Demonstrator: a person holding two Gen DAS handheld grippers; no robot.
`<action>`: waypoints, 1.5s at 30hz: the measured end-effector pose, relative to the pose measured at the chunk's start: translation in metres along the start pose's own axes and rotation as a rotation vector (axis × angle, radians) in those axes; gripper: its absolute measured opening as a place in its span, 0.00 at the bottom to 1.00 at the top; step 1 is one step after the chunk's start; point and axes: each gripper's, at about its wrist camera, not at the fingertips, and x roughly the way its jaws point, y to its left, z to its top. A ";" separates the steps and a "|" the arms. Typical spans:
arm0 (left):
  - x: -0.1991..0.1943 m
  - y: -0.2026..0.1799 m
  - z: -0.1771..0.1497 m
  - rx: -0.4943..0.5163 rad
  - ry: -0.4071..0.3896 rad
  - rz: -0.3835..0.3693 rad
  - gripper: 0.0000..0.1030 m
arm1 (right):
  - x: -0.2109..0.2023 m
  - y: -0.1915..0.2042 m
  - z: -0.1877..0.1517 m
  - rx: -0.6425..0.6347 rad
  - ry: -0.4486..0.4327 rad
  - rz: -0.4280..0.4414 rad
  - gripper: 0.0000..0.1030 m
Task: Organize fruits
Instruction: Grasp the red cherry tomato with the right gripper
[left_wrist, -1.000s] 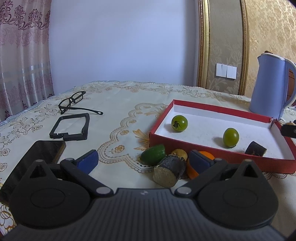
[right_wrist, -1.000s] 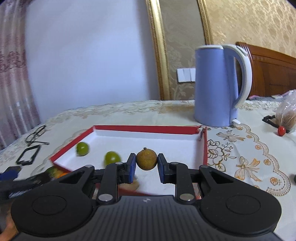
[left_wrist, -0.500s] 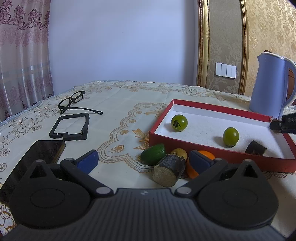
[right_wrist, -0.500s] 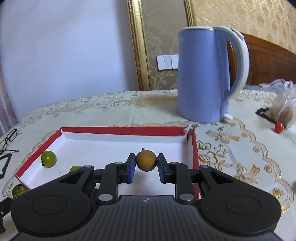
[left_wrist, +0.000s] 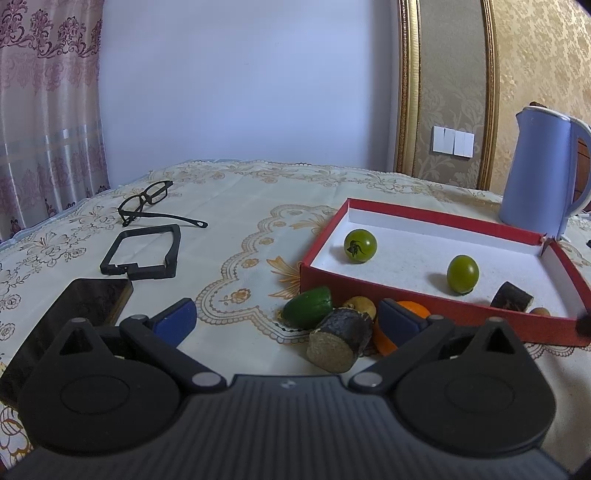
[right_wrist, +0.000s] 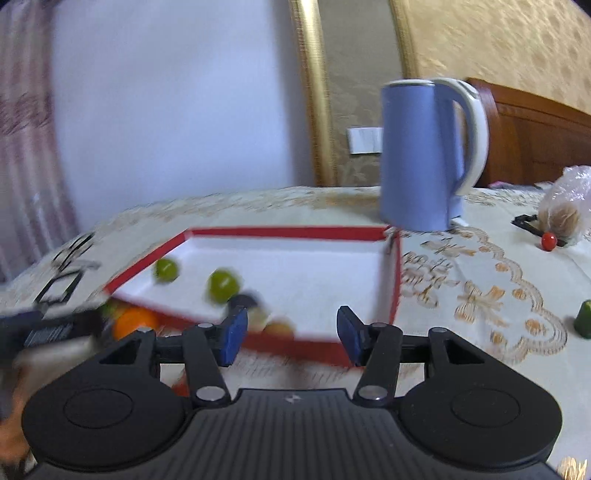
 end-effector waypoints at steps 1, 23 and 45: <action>0.000 0.000 0.000 -0.001 0.000 0.001 1.00 | -0.005 0.005 -0.006 -0.010 0.003 0.011 0.51; 0.001 0.004 0.000 -0.029 0.010 -0.004 1.00 | 0.024 0.067 -0.028 -0.225 0.178 0.099 0.24; -0.014 0.041 0.007 0.172 -0.037 -0.184 1.00 | -0.002 0.036 -0.037 -0.044 0.135 0.195 0.24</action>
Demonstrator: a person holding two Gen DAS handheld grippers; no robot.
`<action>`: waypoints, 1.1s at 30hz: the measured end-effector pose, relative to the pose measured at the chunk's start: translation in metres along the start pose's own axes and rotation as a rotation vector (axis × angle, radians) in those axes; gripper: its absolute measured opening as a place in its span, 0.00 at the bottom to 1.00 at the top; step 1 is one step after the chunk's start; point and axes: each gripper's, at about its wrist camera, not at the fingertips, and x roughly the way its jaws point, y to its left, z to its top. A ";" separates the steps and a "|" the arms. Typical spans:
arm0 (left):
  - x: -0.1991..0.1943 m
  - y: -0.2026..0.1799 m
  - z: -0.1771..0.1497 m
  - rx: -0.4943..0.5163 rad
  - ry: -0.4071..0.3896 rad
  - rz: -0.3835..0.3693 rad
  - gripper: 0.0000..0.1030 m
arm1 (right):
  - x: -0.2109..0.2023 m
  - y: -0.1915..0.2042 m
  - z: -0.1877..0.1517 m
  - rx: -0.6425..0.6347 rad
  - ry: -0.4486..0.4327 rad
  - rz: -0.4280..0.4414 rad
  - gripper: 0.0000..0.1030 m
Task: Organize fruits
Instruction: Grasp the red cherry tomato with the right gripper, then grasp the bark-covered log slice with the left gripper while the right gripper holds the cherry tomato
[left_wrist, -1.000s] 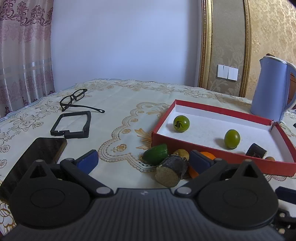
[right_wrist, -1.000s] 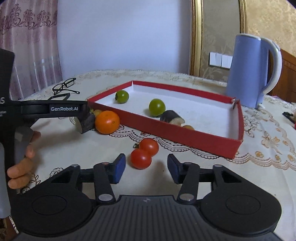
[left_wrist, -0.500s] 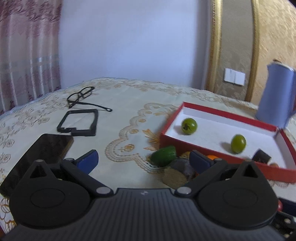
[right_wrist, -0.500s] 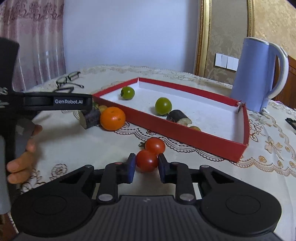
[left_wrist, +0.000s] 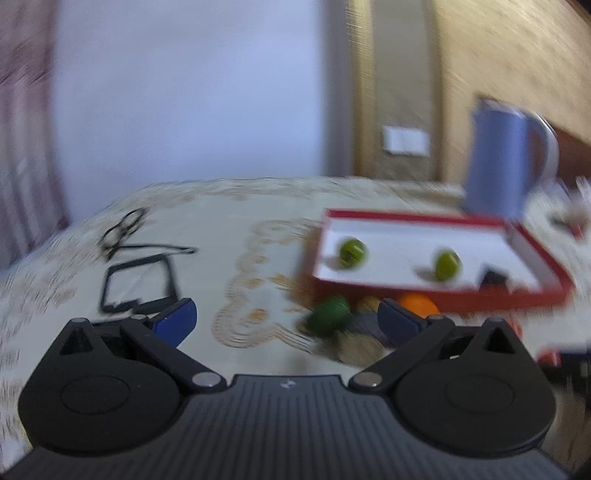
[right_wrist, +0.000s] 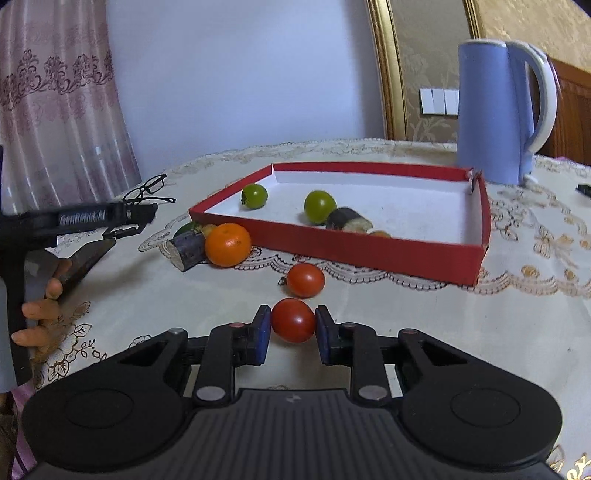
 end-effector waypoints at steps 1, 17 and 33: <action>0.000 -0.008 -0.003 0.052 0.000 -0.014 1.00 | 0.000 0.000 0.000 0.002 0.000 0.006 0.24; 0.041 -0.040 -0.009 0.166 0.142 -0.087 0.51 | 0.000 0.002 -0.002 0.001 0.007 0.014 0.24; 0.024 -0.028 -0.003 0.080 0.108 -0.110 0.31 | -0.002 0.001 -0.003 0.005 -0.004 0.009 0.24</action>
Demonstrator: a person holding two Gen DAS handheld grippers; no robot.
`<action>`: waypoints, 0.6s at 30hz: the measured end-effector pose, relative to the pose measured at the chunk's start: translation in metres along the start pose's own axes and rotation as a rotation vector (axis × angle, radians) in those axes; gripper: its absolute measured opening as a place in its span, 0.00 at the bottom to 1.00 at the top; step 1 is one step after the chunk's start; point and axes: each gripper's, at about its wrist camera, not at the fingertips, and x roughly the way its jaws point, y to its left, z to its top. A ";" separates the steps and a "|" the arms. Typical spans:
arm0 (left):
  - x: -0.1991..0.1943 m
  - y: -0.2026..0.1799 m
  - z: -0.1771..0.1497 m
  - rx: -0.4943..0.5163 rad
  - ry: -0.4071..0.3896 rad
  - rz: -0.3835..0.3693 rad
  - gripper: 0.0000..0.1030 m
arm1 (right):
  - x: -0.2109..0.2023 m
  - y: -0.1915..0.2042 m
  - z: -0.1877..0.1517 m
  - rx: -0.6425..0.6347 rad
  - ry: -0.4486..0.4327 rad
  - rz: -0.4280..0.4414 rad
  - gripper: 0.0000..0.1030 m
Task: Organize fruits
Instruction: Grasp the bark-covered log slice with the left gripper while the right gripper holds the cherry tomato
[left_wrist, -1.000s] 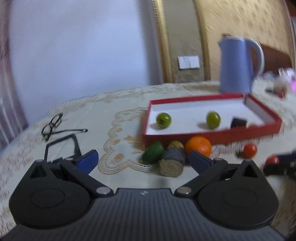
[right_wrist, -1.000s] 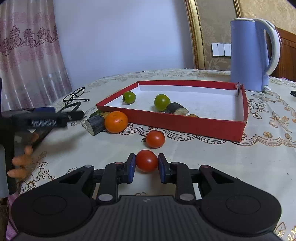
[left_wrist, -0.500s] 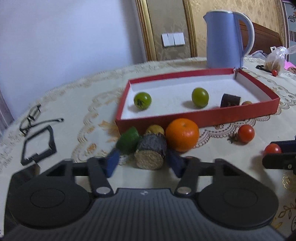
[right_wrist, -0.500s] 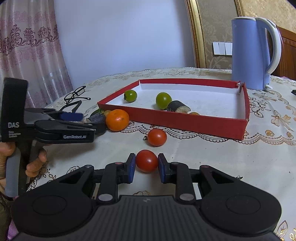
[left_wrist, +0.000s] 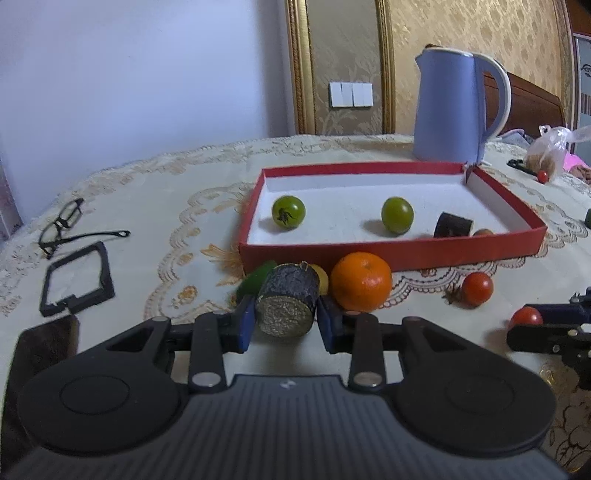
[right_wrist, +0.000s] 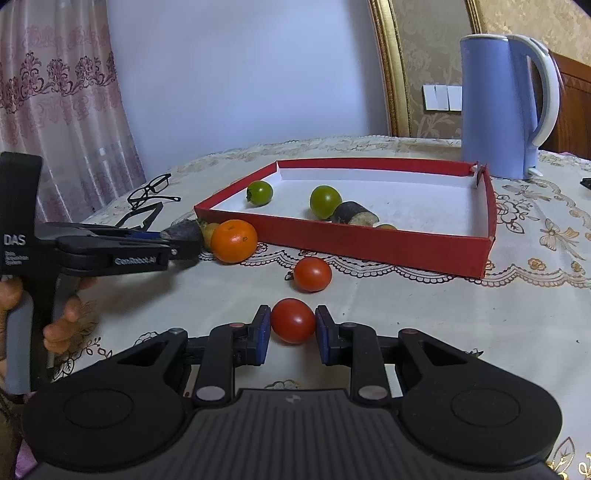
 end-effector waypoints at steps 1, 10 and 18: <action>-0.002 0.000 0.001 0.002 -0.008 0.007 0.31 | -0.001 0.000 0.000 -0.001 -0.002 -0.002 0.24; -0.017 -0.015 0.017 -0.004 -0.064 0.081 0.31 | -0.009 -0.004 -0.002 0.005 -0.024 -0.008 0.24; -0.004 -0.027 0.026 -0.034 -0.027 0.104 0.31 | -0.014 -0.008 -0.003 0.012 -0.040 -0.010 0.24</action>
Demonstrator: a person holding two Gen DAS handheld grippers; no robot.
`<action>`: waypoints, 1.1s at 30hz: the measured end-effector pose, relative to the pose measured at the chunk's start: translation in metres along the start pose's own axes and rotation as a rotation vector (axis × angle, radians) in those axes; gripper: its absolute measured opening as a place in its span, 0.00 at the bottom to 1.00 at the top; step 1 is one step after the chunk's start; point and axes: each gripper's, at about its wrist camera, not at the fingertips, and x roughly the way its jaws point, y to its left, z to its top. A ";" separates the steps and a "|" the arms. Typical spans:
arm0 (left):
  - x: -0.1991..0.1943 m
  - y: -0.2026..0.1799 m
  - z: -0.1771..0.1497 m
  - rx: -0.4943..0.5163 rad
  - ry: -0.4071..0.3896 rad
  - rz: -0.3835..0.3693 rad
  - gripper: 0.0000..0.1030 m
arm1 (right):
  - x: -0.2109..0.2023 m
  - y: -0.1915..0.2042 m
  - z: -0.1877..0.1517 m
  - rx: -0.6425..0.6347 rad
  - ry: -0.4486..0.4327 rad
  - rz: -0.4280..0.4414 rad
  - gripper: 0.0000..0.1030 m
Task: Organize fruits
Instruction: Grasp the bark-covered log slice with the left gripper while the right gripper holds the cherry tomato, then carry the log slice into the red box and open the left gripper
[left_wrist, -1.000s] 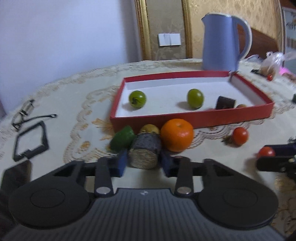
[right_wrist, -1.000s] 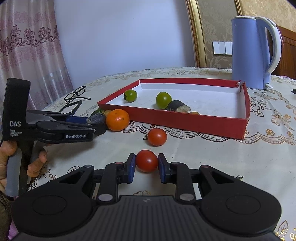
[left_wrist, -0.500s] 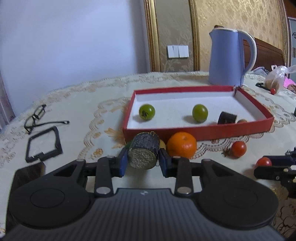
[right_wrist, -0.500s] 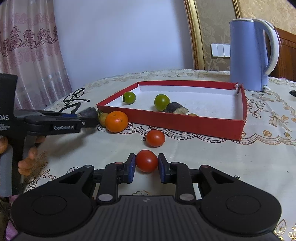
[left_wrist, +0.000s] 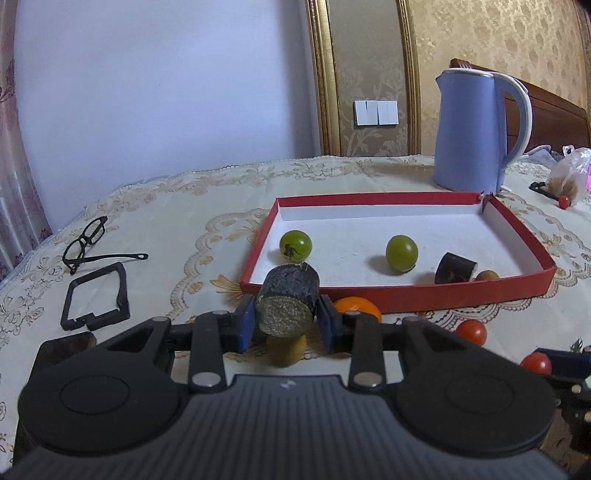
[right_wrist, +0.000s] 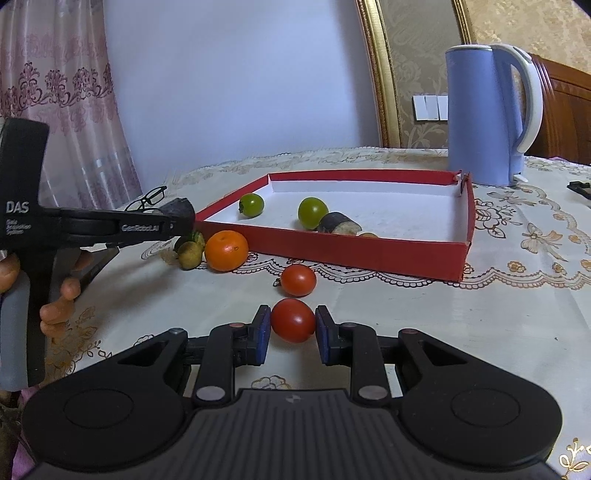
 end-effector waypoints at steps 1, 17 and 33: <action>0.001 -0.002 0.001 0.002 0.002 0.004 0.31 | 0.000 -0.001 0.000 0.001 -0.001 0.000 0.24; 0.012 -0.032 0.015 0.019 0.021 0.026 0.31 | -0.009 -0.005 -0.001 0.008 -0.024 -0.001 0.24; 0.031 -0.048 0.029 0.030 0.038 0.046 0.31 | -0.021 -0.015 -0.001 0.026 -0.054 -0.012 0.24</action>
